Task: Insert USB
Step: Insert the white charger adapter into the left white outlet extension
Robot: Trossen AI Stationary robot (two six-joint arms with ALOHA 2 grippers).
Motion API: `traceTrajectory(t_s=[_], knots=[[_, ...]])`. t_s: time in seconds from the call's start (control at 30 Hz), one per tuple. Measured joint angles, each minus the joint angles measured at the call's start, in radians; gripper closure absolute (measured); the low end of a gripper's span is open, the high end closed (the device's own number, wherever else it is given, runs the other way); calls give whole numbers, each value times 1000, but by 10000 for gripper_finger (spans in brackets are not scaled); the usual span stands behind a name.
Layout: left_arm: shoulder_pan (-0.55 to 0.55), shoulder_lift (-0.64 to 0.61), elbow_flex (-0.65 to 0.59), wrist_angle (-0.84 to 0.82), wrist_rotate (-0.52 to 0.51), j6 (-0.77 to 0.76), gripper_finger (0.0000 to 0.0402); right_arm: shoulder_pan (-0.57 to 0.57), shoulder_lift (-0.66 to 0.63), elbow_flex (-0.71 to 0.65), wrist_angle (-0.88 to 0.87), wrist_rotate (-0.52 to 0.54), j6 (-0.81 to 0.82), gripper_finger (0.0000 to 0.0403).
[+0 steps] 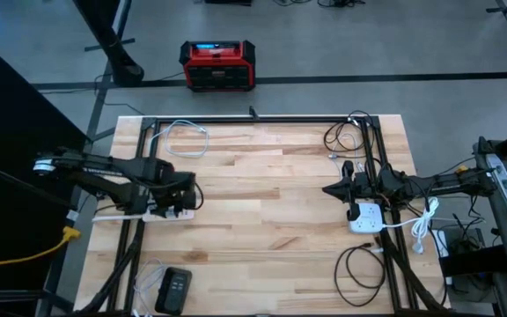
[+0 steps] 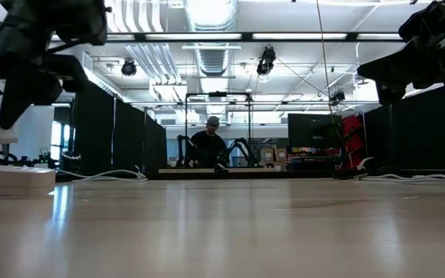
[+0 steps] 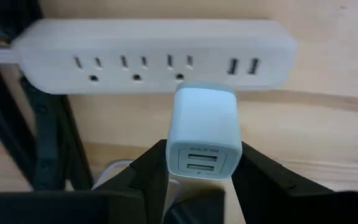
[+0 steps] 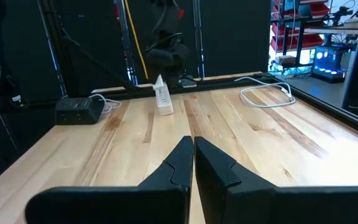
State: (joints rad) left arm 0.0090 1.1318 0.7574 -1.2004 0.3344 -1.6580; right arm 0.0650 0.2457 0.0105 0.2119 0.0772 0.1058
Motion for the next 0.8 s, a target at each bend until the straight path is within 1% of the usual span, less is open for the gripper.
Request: traceTrajectory(t_s=[0.13, 0.5, 0.8], knots=[[18, 27, 0, -78, 17, 55, 260, 0, 0, 0, -9, -2, 0, 403], [76, 76, 0, -53, 17, 122, 260, 0, 0, 0, -43, -2, 7, 403], [119, 108, 0, -23, 20, 139, 260, 0, 0, 0, -43, -1, 2, 403]])
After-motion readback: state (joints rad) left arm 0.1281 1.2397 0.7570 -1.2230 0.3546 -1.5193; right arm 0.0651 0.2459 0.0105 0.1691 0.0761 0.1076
